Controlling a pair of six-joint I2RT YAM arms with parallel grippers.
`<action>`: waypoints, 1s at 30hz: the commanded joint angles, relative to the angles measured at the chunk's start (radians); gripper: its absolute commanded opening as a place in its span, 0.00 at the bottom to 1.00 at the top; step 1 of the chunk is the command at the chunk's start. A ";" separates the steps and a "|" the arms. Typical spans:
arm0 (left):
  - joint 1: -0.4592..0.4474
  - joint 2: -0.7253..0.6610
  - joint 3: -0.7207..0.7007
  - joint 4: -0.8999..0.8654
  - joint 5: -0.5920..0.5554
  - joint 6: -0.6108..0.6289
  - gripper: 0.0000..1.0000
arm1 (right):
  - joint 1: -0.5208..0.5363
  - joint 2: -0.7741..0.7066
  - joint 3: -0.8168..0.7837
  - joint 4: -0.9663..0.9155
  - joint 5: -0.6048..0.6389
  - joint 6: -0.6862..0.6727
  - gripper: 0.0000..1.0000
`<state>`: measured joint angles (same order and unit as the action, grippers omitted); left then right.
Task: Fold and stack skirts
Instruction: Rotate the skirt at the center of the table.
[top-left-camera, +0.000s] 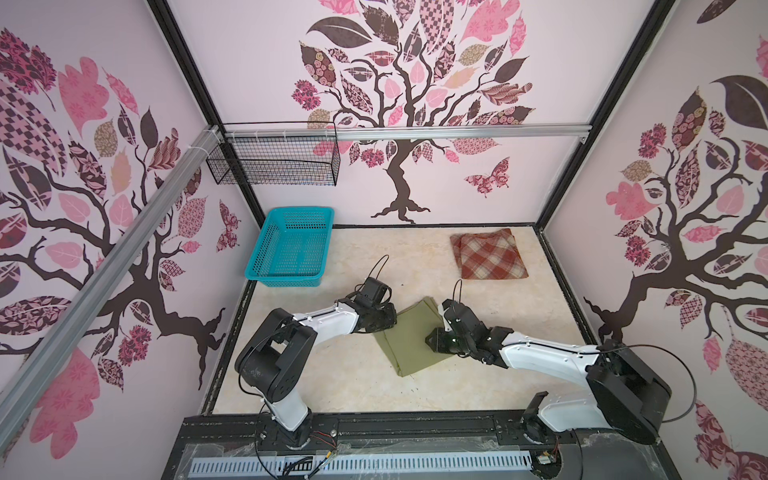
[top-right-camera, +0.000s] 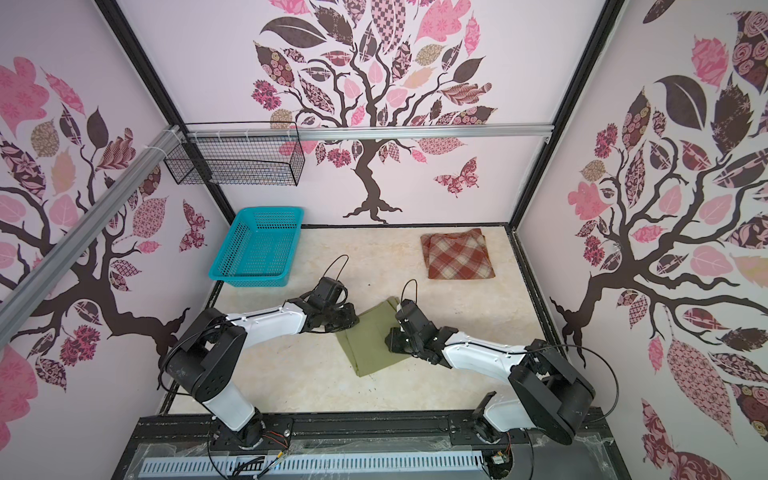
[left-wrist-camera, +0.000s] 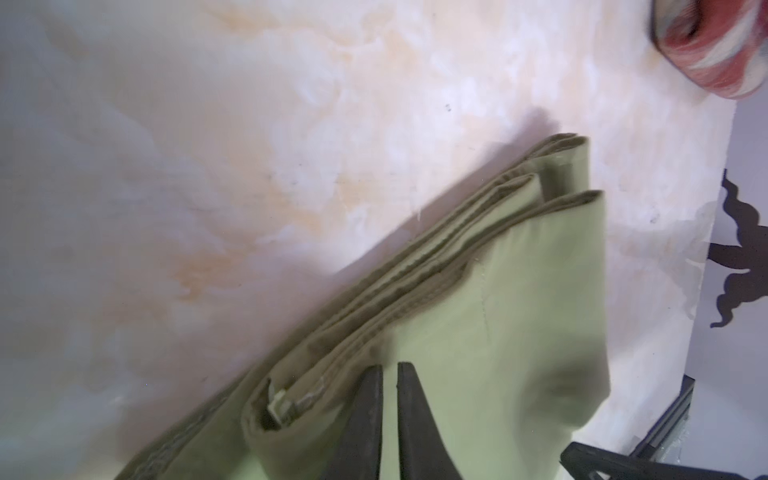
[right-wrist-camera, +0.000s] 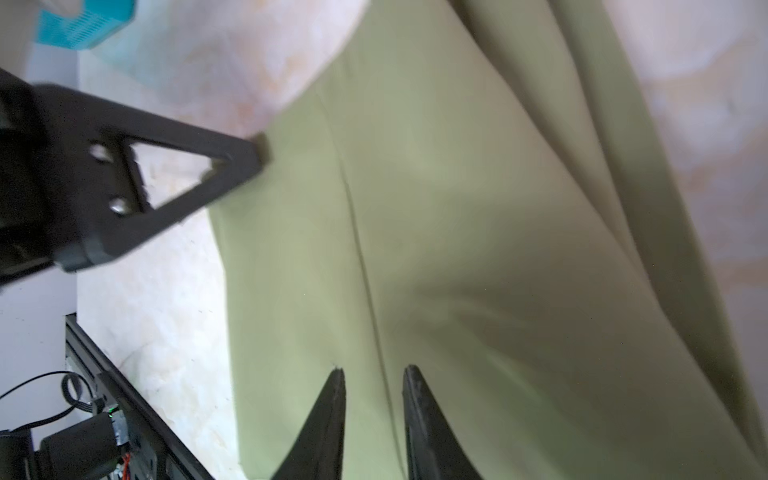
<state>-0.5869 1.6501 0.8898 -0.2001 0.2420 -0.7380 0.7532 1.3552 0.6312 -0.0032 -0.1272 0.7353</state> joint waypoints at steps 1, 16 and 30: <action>-0.010 -0.115 0.006 -0.027 0.014 0.024 0.14 | -0.083 -0.015 0.043 -0.045 -0.058 -0.098 0.32; -0.212 -0.220 -0.246 0.035 0.035 -0.193 0.15 | -0.215 0.222 0.180 -0.076 -0.148 -0.304 0.33; -0.021 -0.160 -0.352 0.066 0.086 -0.170 0.13 | -0.222 0.283 0.050 0.006 -0.144 -0.222 0.20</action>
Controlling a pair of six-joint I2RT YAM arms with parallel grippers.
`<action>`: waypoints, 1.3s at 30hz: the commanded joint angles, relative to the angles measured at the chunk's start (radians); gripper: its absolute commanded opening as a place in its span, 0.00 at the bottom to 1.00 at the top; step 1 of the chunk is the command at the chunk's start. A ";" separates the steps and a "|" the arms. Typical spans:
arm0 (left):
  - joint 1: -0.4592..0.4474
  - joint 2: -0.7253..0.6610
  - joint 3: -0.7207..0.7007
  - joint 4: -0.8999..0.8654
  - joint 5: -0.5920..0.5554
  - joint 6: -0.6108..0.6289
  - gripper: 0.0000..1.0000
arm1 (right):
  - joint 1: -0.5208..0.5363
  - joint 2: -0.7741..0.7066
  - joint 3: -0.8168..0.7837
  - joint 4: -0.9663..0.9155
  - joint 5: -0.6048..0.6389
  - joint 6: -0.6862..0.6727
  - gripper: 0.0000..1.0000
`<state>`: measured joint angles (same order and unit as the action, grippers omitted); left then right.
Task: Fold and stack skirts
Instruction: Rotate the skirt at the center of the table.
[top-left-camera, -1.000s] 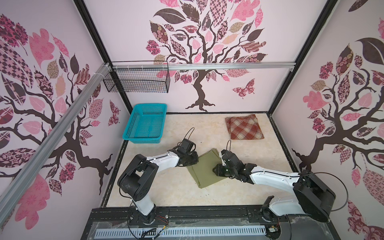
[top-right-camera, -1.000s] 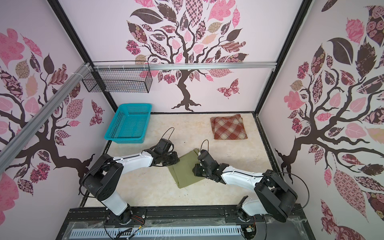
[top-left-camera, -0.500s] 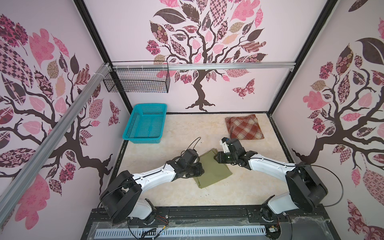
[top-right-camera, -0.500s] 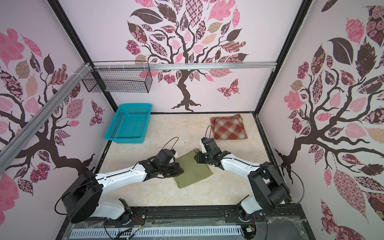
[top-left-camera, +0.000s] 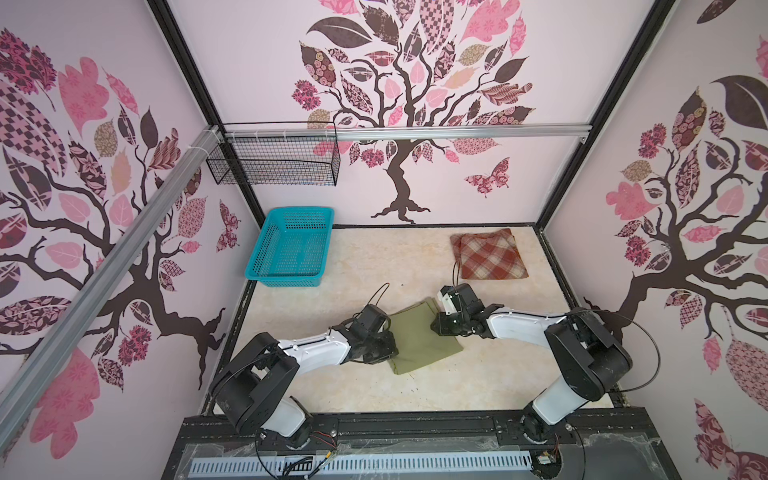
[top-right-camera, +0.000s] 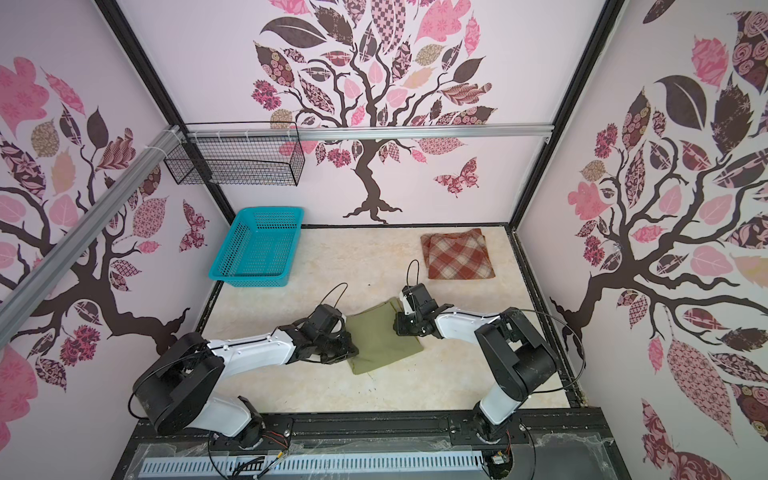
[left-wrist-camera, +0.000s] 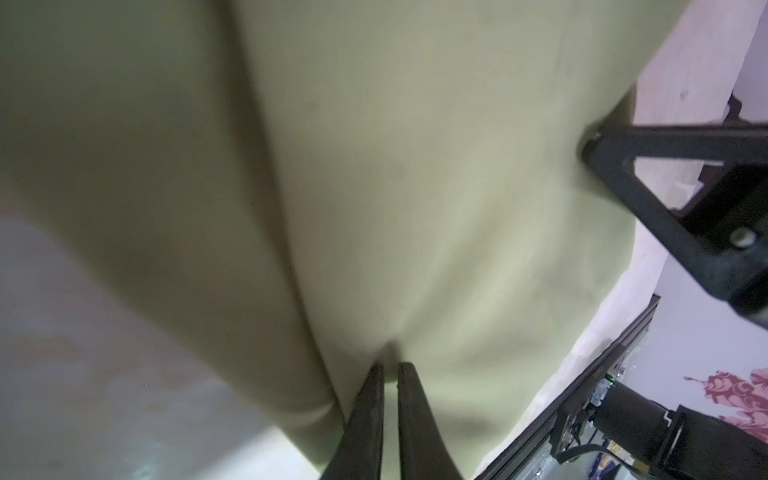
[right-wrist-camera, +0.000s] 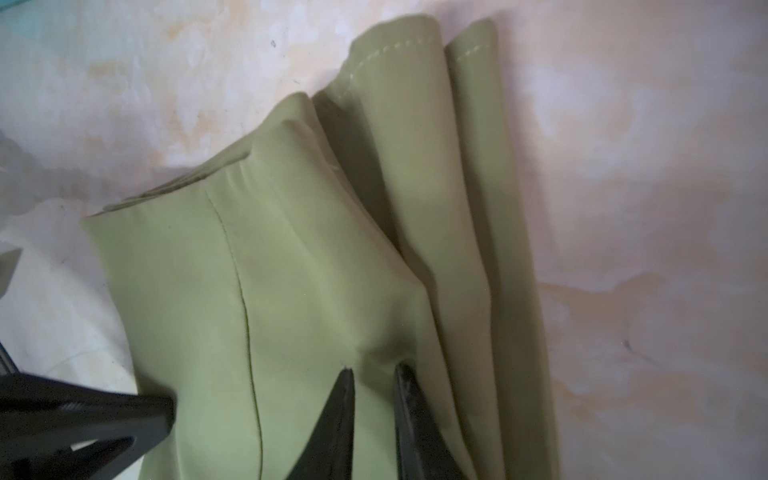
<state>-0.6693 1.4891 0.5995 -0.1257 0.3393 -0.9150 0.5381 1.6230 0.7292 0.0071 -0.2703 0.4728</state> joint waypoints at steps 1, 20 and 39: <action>0.081 0.006 -0.063 -0.008 -0.010 0.016 0.13 | -0.006 0.017 -0.066 0.016 -0.020 0.055 0.19; 0.121 -0.126 0.039 -0.139 0.003 0.128 0.14 | -0.022 -0.111 0.034 -0.007 -0.123 0.086 0.20; 0.056 -0.106 0.080 -0.185 -0.003 0.144 0.14 | -0.108 0.124 0.090 0.097 -0.176 0.081 0.18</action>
<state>-0.6098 1.3777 0.6228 -0.2916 0.3447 -0.7967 0.4305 1.7542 0.8238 0.1139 -0.4343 0.5533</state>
